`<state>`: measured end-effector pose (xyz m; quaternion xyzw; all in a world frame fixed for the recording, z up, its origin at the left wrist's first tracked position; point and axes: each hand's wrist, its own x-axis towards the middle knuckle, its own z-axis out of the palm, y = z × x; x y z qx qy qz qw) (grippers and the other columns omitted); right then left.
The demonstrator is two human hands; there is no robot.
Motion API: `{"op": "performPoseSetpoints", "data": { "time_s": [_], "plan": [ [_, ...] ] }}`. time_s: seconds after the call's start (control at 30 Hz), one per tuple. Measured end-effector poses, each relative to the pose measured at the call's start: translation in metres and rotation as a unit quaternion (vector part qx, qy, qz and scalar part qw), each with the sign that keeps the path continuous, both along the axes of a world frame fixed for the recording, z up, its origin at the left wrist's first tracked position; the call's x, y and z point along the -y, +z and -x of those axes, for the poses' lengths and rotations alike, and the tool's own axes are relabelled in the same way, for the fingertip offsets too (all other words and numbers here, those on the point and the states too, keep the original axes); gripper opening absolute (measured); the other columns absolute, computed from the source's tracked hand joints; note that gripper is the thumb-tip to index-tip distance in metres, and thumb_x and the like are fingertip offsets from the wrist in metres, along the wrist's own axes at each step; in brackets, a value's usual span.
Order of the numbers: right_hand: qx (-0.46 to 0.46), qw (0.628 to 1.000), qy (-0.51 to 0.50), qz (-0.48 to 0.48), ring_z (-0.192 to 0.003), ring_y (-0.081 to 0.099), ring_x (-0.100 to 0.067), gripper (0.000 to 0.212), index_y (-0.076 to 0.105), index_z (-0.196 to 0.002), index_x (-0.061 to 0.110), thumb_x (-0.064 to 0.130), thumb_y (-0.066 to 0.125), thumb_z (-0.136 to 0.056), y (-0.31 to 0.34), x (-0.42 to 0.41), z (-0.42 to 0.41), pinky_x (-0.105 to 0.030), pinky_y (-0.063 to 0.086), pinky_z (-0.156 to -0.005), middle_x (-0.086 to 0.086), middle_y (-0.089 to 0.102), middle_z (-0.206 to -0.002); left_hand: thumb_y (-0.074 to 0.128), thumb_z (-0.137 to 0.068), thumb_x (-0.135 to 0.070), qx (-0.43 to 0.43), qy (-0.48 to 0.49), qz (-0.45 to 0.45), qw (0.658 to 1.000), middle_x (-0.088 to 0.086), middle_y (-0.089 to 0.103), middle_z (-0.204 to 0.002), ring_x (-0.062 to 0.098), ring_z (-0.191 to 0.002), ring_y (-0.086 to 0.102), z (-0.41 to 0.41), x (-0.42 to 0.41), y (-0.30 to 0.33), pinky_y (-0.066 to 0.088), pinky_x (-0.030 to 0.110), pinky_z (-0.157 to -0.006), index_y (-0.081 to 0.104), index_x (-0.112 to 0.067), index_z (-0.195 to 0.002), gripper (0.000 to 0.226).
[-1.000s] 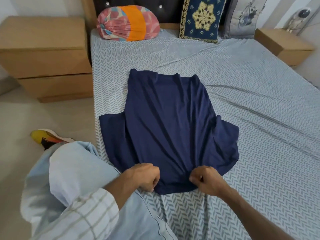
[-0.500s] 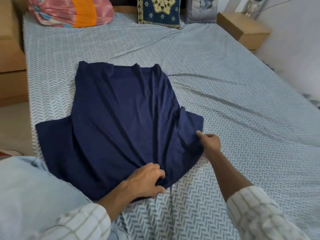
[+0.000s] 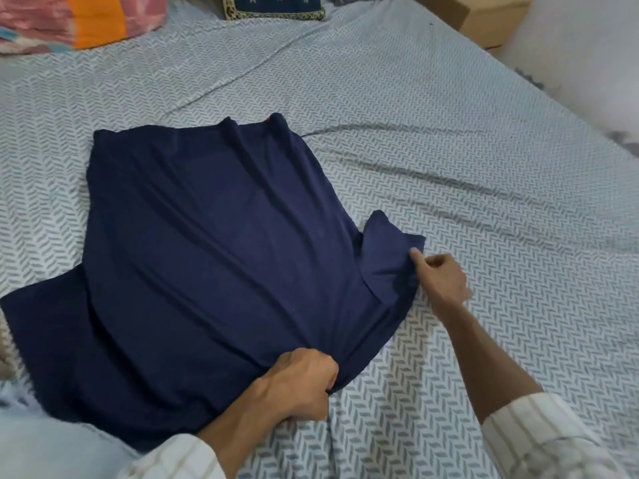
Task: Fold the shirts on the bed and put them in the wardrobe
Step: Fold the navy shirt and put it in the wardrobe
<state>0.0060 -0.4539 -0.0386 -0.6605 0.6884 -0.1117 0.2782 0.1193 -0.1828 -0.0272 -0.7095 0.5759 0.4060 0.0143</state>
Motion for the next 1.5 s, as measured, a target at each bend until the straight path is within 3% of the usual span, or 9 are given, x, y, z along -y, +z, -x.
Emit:
{"op": "performPoseSetpoints", "data": {
  "time_s": [0.27,0.5,0.63,0.73,0.87,1.07,1.23,1.33,1.5],
  "plan": [
    [0.045,0.987,-0.026,0.149,-0.093,0.057,-0.038,0.019,0.058,-0.088,0.007,0.020,0.046,-0.097,-0.036,0.028,0.006,-0.050,0.035,-0.094,-0.016,0.062,-0.093,0.067,-0.080,-0.040,-0.114,0.004,-0.143,0.983,-0.003,0.072,-0.068,0.008,-0.059,0.065,-0.034,0.067,0.026,0.060,0.031,-0.067,0.071,-0.017,-0.081,0.023],
    [-0.021,0.978,0.030,0.203,-0.098,0.050,-0.025,0.042,0.061,-0.087,0.016,0.058,0.055,-0.082,-0.057,0.031,0.004,-0.048,0.035,-0.090,-0.003,0.056,-0.095,0.068,-0.087,-0.030,-0.003,0.191,0.212,0.958,-0.006,0.064,-0.087,0.014,-0.083,0.060,-0.079,0.213,-0.006,0.051,0.033,-0.083,0.065,-0.020,-0.105,0.021],
    [0.009,0.980,0.003,0.199,-0.094,0.051,-0.027,0.026,0.058,-0.084,0.013,0.037,0.053,-0.090,-0.061,0.034,0.004,-0.046,0.034,-0.090,-0.005,0.054,-0.093,0.069,-0.087,-0.036,0.069,0.206,0.147,0.965,0.003,0.063,-0.107,0.023,-0.105,0.059,-0.091,0.280,-0.012,0.049,0.034,-0.089,0.062,-0.012,-0.112,0.035],
    [0.097,0.966,-0.051,0.236,-0.093,0.046,-0.026,0.012,0.052,-0.087,0.009,0.020,0.052,-0.091,-0.063,0.034,0.006,-0.041,0.033,-0.090,-0.004,0.047,-0.094,0.067,-0.087,-0.020,-0.007,0.227,0.125,0.966,-0.005,0.065,-0.087,0.017,-0.089,0.064,-0.086,0.302,-0.008,0.050,0.027,-0.075,0.067,-0.020,-0.094,0.007],
    [0.105,0.952,-0.068,0.279,-0.093,0.045,-0.023,0.006,0.053,-0.090,0.005,0.003,0.058,-0.086,-0.066,0.034,0.005,-0.038,0.037,-0.092,-0.005,0.047,-0.094,0.070,-0.080,-0.011,-0.088,0.264,0.158,0.947,-0.002,0.069,-0.078,0.011,-0.070,0.063,-0.083,0.312,-0.011,0.045,0.022,-0.057,0.066,-0.023,-0.087,0.015],
    [0.061,0.956,-0.070,0.280,-0.096,0.047,-0.023,0.012,0.058,-0.099,0.005,0.011,0.059,-0.089,-0.073,0.035,0.003,-0.034,0.035,-0.092,-0.011,0.057,-0.100,0.077,-0.078,-0.015,-0.054,0.256,0.215,0.941,-0.005,0.059,-0.080,0.010,-0.076,0.056,-0.082,0.311,-0.029,0.047,0.026,-0.069,0.059,-0.022,-0.093,0.024],
    [0.036,0.968,-0.066,0.238,-0.099,0.051,-0.031,0.018,0.059,-0.105,0.006,0.015,0.058,-0.090,-0.072,0.036,0.000,-0.040,0.034,-0.090,-0.013,0.058,-0.105,0.073,-0.085,-0.016,-0.085,0.222,0.223,0.946,-0.004,0.056,-0.114,0.008,-0.101,0.052,-0.080,0.279,-0.017,0.044,0.022,-0.090,0.053,-0.024,-0.126,0.047],
    [0.031,0.976,-0.065,0.203,-0.103,0.052,-0.036,0.021,0.060,-0.109,0.006,0.018,0.056,-0.092,-0.069,0.040,0.001,-0.044,0.035,-0.092,-0.015,0.058,-0.108,0.070,-0.087,-0.019,-0.053,0.202,0.235,0.949,-0.004,0.052,-0.133,0.014,-0.124,0.047,-0.082,0.229,-0.010,0.037,0.036,-0.110,0.047,-0.024,-0.139,0.057],
    [0.014,0.992,-0.020,0.124,-0.124,0.045,-0.042,0.070,0.052,-0.132,0.004,0.053,0.044,-0.082,-0.032,0.023,0.005,-0.051,0.031,-0.108,-0.022,0.051,-0.132,0.073,-0.084,-0.019,0.006,0.258,0.233,0.938,-0.001,0.055,-0.133,0.021,-0.126,0.049,-0.084,0.072,0.008,0.040,0.048,-0.106,0.055,-0.022,-0.133,0.052]
  ]
}}
